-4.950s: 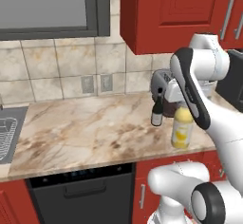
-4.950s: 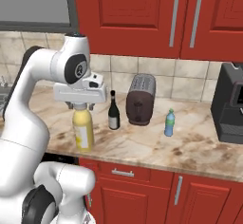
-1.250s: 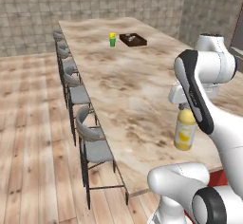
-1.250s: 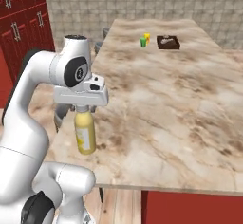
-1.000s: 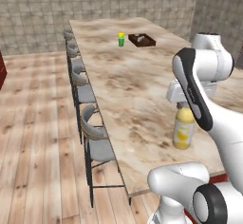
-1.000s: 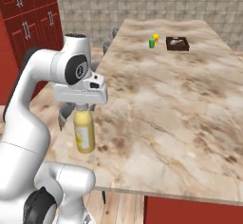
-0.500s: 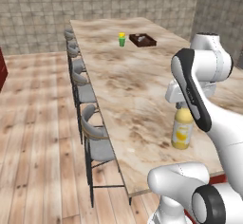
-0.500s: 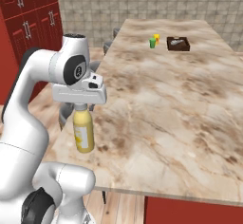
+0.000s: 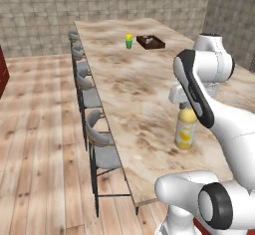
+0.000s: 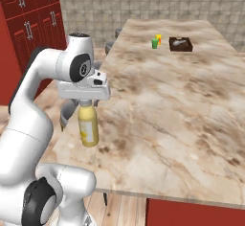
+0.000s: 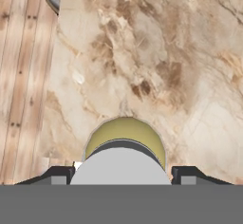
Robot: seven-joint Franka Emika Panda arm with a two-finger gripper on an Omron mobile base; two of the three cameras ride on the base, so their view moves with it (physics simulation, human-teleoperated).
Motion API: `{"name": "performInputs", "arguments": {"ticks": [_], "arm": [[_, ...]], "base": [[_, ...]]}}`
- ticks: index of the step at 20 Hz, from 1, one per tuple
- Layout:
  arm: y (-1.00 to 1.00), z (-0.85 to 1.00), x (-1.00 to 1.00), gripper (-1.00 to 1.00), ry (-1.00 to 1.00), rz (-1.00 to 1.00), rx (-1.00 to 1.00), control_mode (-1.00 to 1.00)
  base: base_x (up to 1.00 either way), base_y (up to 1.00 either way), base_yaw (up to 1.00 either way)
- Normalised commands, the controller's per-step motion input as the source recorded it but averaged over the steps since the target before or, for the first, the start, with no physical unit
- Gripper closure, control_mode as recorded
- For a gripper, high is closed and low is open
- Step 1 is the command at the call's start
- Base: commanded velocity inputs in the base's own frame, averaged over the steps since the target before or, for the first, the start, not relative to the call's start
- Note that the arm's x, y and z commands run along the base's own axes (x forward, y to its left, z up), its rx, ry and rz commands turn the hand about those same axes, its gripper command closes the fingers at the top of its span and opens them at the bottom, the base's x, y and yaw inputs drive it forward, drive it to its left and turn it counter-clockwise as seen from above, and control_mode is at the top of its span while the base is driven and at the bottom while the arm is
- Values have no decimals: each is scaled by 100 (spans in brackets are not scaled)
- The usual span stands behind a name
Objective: Place the drinks on the dining counter in a tight cluster.
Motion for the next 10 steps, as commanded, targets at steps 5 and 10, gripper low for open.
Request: {"name": "performInputs", "arguments": {"ticks": [5, 10], "arm": [[0, -4, 82, 100, 1, 6, 0, -100], [-5, -19, 58, 100, -3, 3, 0, -100]], "base": [[0, 0, 0], [0, 0, 0]]}}
